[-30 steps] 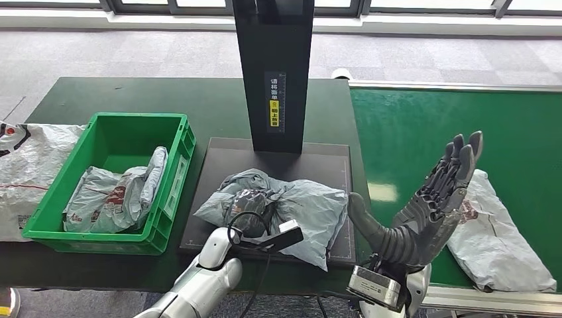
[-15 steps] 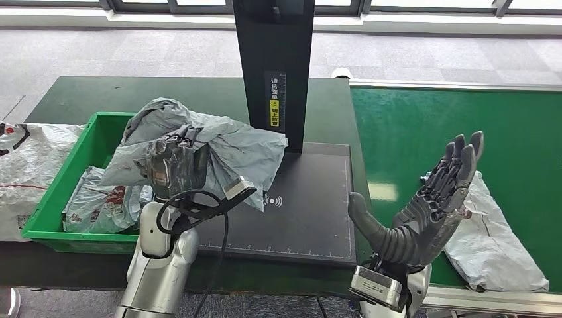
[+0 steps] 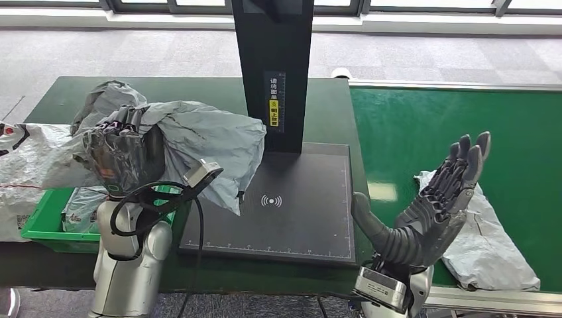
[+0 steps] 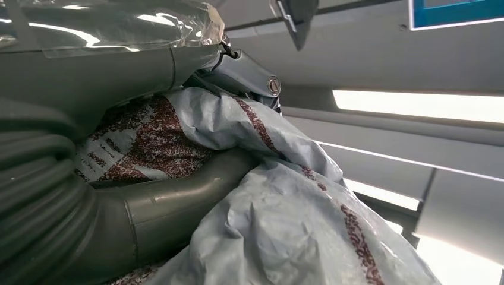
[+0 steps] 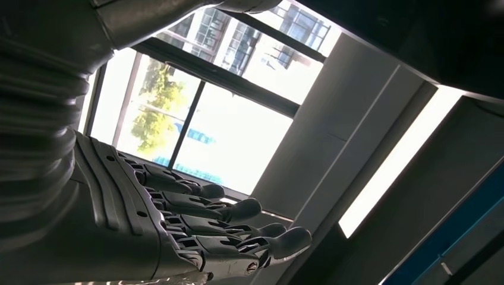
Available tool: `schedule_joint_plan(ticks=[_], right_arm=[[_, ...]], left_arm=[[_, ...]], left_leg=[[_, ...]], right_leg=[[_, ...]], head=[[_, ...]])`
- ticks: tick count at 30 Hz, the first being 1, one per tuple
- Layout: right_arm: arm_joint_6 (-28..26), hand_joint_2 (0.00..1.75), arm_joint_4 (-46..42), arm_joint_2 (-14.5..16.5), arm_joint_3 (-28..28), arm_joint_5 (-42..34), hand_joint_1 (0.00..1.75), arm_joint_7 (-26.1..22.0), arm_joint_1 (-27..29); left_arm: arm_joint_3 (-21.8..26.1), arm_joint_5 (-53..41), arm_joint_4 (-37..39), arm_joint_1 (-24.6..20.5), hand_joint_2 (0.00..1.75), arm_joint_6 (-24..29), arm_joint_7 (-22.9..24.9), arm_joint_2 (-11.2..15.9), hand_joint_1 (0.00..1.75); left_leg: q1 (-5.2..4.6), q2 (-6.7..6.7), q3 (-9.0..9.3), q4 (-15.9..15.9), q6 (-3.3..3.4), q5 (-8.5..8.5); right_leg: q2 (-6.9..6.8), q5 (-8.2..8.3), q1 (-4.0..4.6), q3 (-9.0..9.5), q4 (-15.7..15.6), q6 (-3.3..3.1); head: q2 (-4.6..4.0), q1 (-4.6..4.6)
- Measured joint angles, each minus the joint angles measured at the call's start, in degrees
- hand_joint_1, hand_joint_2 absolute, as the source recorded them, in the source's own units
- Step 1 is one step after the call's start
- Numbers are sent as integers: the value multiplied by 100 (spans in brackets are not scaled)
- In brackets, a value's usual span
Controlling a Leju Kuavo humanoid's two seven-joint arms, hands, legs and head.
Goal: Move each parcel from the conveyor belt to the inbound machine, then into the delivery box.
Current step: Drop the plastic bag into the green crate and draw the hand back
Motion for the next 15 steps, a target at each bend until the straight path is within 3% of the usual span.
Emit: schedule_joint_plan(ticks=[5,11,15], right_arm=[[0,175,-50,0,-2,7,0,0,10],[0,175,-119,0,-3,25,0,0,33],[-1,175,-156,0,-4,27,0,0,48]], left_arm=[[684,321,86,-37,175,-2,-267,67,175],[1500,436,818,-155,175,-4,-5,194,175],[1794,497,1192,-193,175,-6,16,300,175]], left_leg=[[0,8,1,0,-1,0],[0,14,2,0,-1,1],[0,16,1,0,-2,2]], right_leg=[[6,0,0,-4,0,0],[12,1,0,-7,1,-1],[15,2,0,-8,1,-3]], head=[[0,0],[0,0],[0,0]])
